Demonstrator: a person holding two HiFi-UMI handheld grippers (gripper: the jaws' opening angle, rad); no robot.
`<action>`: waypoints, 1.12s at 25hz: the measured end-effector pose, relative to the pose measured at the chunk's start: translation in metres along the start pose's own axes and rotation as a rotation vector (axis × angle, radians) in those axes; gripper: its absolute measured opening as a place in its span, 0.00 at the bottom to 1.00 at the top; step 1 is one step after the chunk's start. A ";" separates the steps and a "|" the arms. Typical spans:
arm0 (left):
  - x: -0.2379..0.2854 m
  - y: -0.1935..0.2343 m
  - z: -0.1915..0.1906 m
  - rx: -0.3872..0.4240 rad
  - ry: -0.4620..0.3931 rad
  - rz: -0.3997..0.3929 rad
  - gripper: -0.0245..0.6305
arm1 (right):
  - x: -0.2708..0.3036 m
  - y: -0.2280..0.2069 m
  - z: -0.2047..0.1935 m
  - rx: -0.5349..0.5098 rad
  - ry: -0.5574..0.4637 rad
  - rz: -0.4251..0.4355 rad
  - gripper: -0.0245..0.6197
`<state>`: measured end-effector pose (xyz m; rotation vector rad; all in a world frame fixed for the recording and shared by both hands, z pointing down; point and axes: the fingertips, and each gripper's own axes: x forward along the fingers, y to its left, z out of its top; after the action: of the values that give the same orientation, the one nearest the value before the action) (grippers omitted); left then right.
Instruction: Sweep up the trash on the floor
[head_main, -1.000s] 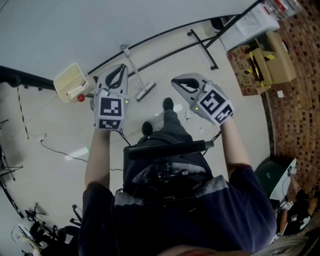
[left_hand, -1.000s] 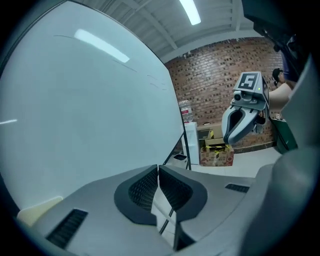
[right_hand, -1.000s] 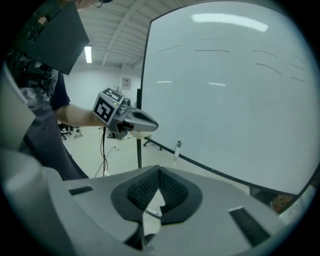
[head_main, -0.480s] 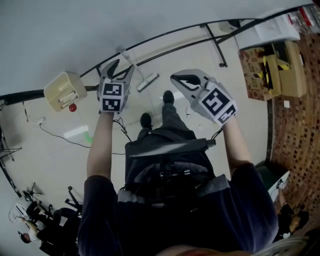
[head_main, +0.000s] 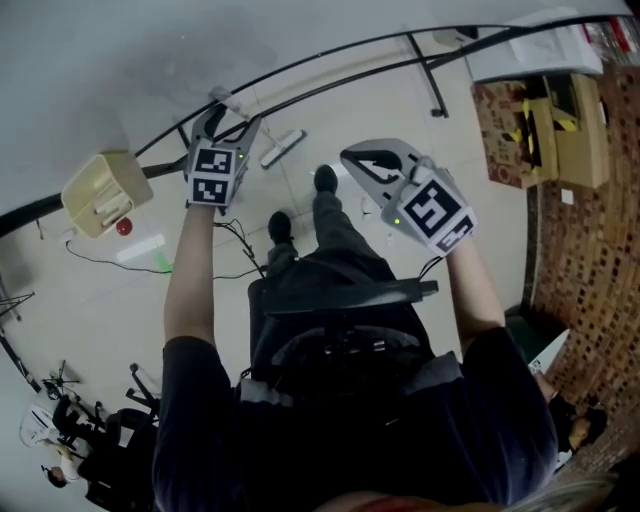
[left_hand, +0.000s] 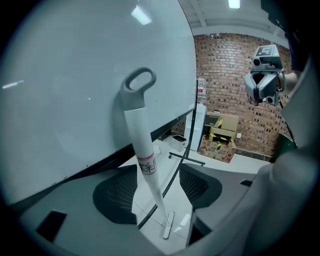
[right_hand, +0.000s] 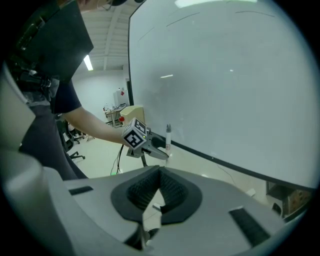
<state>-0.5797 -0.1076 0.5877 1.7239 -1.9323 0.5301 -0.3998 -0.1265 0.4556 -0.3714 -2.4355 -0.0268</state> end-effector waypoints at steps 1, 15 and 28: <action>0.003 -0.001 0.000 -0.005 -0.004 -0.004 0.44 | -0.001 0.000 -0.003 0.001 0.007 -0.002 0.06; 0.008 -0.002 0.004 -0.118 -0.056 -0.041 0.19 | -0.014 -0.003 -0.015 0.033 0.000 -0.034 0.06; -0.038 -0.042 -0.004 -0.059 -0.058 -0.122 0.19 | -0.026 0.032 0.004 0.034 -0.041 -0.107 0.06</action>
<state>-0.5343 -0.0798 0.5668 1.8238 -1.8480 0.3784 -0.3742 -0.1021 0.4336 -0.2287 -2.4910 -0.0245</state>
